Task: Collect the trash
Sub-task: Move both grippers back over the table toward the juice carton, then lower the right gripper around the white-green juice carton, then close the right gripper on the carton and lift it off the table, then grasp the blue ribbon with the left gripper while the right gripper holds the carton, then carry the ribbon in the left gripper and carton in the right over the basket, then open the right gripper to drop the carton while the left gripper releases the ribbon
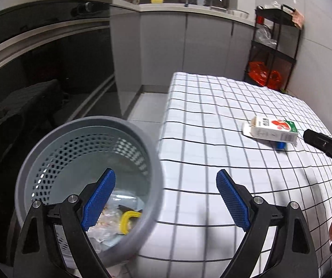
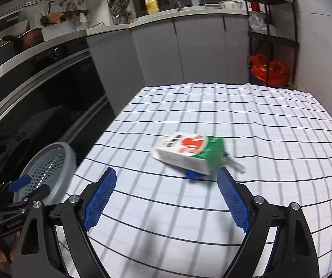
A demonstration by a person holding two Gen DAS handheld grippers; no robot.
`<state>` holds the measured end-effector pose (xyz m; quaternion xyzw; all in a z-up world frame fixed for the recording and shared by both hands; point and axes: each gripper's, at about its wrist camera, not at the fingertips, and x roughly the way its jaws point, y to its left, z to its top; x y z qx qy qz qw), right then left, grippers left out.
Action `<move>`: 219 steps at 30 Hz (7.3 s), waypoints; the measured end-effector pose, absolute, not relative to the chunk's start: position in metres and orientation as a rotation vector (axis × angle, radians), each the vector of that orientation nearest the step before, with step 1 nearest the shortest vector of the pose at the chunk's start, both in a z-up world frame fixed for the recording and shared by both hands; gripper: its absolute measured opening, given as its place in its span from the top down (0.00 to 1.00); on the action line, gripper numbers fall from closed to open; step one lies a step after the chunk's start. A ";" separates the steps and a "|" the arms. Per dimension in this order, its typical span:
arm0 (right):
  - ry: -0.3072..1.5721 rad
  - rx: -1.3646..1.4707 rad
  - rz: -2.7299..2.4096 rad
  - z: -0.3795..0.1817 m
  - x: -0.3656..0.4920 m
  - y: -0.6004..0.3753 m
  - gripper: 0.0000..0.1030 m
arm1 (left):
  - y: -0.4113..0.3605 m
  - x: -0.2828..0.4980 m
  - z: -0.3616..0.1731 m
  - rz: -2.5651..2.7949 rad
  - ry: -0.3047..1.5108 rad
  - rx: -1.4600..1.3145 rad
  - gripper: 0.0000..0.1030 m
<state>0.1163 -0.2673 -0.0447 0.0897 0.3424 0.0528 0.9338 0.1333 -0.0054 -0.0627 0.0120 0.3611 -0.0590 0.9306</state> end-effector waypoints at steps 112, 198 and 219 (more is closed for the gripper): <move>0.539 0.459 -0.136 -0.024 0.078 -0.406 0.39 | -0.222 0.205 -0.096 -0.389 0.868 0.165 0.16; 0.624 0.208 0.443 -0.006 0.146 -0.072 0.42 | 0.145 0.135 -0.038 0.195 0.753 -0.062 0.81; 0.687 0.114 0.491 -0.027 0.153 -0.017 0.42 | 0.163 0.141 -0.057 0.232 0.784 -0.053 0.78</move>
